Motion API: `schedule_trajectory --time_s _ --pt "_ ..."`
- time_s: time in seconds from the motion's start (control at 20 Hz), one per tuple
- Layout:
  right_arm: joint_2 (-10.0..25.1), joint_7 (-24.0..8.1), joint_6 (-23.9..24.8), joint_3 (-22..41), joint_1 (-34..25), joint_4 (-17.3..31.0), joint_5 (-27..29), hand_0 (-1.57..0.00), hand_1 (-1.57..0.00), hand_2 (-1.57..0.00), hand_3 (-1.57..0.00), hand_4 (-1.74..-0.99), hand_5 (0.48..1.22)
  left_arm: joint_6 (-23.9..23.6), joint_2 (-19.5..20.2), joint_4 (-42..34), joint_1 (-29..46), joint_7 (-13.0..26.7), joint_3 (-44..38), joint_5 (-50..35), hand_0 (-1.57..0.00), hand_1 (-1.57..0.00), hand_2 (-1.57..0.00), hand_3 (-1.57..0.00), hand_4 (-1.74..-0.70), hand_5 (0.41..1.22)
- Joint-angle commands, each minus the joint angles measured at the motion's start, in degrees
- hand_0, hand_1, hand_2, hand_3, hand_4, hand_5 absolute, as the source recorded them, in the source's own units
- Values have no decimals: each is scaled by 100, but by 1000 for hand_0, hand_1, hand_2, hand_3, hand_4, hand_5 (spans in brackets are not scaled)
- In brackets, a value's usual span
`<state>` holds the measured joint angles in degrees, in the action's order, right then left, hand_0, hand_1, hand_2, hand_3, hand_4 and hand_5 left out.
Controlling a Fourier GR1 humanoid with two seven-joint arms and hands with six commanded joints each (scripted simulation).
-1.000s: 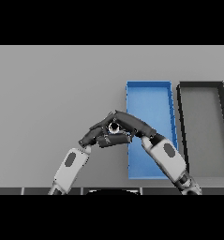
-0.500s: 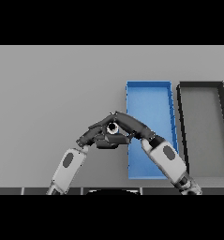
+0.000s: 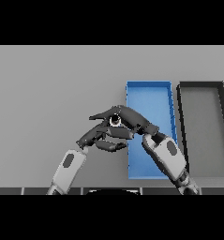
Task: Pick up the blue pipe and place it into the blue bin.
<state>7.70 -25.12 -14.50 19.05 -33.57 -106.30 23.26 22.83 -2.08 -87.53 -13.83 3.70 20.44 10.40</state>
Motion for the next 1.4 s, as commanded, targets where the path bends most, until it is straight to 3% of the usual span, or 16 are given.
schedule_trajectory --time_s 0.0,0.1,0.3,0.4,0.5,0.65,0.9,1.35 --pt "-3 -237 97 -128 -134 -8 222 -1571 -1571 -1571 -1571 -1741 1221 -22 -43 42 -15 -3 30 23 -16 -14 -14 -12 -913 470" --pt "19 -533 314 -419 -598 -66 666 -1571 -1571 -1571 -1571 -1741 1221 -22 7 33 18 -36 29 39 -10 -9 -9 -8 -908 456" --pt "353 -476 394 -1063 -1620 289 1468 -1571 -1571 -1571 -1571 -1741 1221 47 -18 -14 5 158 22 -50 -3 -3 -3 -3 -906 437" --pt "695 -264 705 -1452 -2033 543 1323 -1571 -1571 -1571 -1571 -1741 1221 27 -31 -55 10 243 25 -46 -2 -2 -2 -1 -905 433" --pt "1079 -306 928 -1752 -2290 826 1170 -1571 -1571 -1571 -1571 -1741 1221 26 -22 -73 72 239 75 0 -1 -1 -1 0 -898 430" --pt "1382 -368 1036 -2053 -2455 1424 1062 -1571 -1571 -1571 -1571 -1741 1221 9 -33 -63 31 292 66 15 0 0 0 0 -890 421" --pt "1925 -192 834 -2433 -1870 2133 817 -1571 -1571 -1571 -1571 -1741 1221 4 68 -73 -14 206 16 49 1 1 1 1 -874 413" --pt "2016 -676 1383 -2366 380 1224 824 -1571 -1571 -1571 -1571 -1741 1221 59 87 -169 128 224 27 -55 1 1 1 1 -878 423"
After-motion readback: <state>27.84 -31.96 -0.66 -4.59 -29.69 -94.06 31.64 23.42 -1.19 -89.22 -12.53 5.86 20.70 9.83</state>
